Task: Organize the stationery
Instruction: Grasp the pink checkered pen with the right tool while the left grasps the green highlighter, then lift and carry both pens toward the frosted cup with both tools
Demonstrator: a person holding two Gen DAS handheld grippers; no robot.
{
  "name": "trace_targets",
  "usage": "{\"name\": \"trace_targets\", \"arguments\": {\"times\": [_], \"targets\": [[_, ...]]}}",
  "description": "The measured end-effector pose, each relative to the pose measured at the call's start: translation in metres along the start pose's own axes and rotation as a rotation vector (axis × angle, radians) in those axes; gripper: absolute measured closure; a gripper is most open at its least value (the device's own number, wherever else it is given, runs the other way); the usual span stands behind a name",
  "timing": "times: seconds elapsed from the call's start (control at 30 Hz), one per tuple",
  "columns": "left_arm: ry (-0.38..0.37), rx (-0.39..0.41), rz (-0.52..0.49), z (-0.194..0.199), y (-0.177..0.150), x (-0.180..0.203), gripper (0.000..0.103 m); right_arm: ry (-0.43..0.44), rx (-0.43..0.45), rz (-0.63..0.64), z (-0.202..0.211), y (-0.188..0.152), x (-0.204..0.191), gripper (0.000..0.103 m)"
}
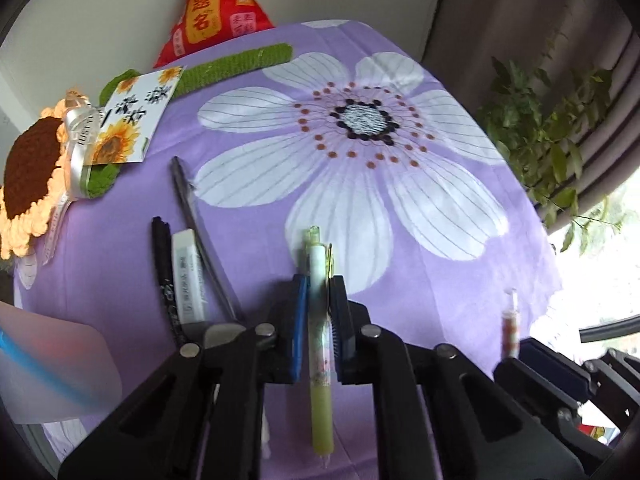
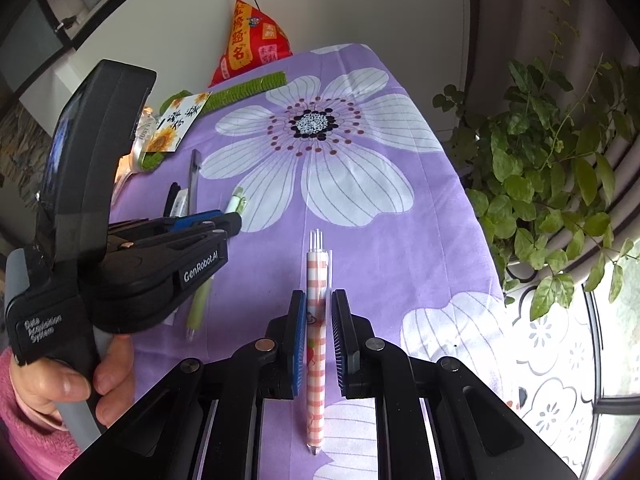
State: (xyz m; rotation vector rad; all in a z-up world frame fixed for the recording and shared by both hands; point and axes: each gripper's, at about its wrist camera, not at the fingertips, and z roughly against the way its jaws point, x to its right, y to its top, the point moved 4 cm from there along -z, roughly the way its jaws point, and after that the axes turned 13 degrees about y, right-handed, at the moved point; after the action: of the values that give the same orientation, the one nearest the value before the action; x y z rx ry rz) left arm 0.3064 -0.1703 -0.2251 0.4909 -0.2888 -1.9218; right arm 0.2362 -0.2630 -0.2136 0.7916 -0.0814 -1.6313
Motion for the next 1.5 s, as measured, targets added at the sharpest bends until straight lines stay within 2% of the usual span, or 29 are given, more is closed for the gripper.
{"name": "trace_targets", "arguments": {"times": [0.2, 0.3, 0.57, 0.8, 0.93, 0.97, 1.0, 1.07, 1.13, 1.23, 1.3, 1.33, 1.37, 1.43, 1.5], "targets": [[-0.048, 0.043, -0.006, 0.019, -0.013, 0.003, 0.093, -0.004, 0.005, -0.019, 0.002, 0.001, 0.006, 0.089], [-0.064, 0.027, -0.010, 0.026, -0.025, 0.001, 0.093, -0.003, -0.002, -0.022, 0.001, 0.001, 0.007, 0.089], [-0.071, -0.035, -0.019, 0.031, -0.073, -0.010, 0.093, -0.013, -0.056, 0.001, -0.006, -0.006, 0.004, 0.089], [-0.035, -0.017, -0.044, 0.031, -0.081, -0.009, 0.092, -0.016, -0.097, 0.005, -0.017, -0.011, 0.003, 0.089], [-0.015, -0.003, -0.057, 0.029, -0.079, -0.007, 0.075, -0.022, -0.103, 0.002, -0.017, -0.009, 0.003, 0.089], [-0.006, 0.003, -0.059, 0.028, -0.078, -0.006, 0.071, -0.029, -0.104, 0.008, -0.017, -0.008, 0.002, 0.086], [0.000, 0.008, -0.062, 0.028, -0.078, -0.006, 0.070, -0.041, -0.108, 0.018, -0.018, -0.007, 0.001, 0.077], [0.010, 0.015, -0.064, 0.026, -0.076, -0.005, 0.070, -0.050, -0.116, 0.035, -0.021, -0.005, -0.003, 0.065], [0.016, 0.024, -0.066, 0.025, -0.074, -0.004, 0.069, -0.048, -0.120, 0.043, -0.025, -0.003, -0.007, 0.065], [0.015, 0.031, -0.060, 0.025, -0.073, -0.005, 0.070, -0.093, -0.133, 0.051, -0.034, 0.001, -0.008, 0.065], [0.009, 0.038, -0.062, 0.025, -0.074, -0.005, 0.075, -0.109, -0.125, 0.070, -0.036, 0.003, -0.010, 0.067], [0.004, 0.044, -0.067, 0.026, -0.075, -0.004, 0.090, -0.120, -0.122, 0.082, -0.036, 0.003, -0.010, 0.072], [0.004, 0.046, -0.072, 0.027, -0.075, -0.004, 0.090, -0.144, -0.116, 0.092, -0.036, 0.004, -0.010, 0.089], [-0.013, 0.046, -0.069, 0.028, -0.077, -0.005, 0.090, -0.119, -0.115, 0.074, -0.034, 0.003, -0.008, 0.089], [-0.034, 0.060, -0.056, 0.034, -0.077, -0.008, 0.091, -0.052, -0.099, 0.039, -0.025, 0.004, -0.007, 0.089]]}}
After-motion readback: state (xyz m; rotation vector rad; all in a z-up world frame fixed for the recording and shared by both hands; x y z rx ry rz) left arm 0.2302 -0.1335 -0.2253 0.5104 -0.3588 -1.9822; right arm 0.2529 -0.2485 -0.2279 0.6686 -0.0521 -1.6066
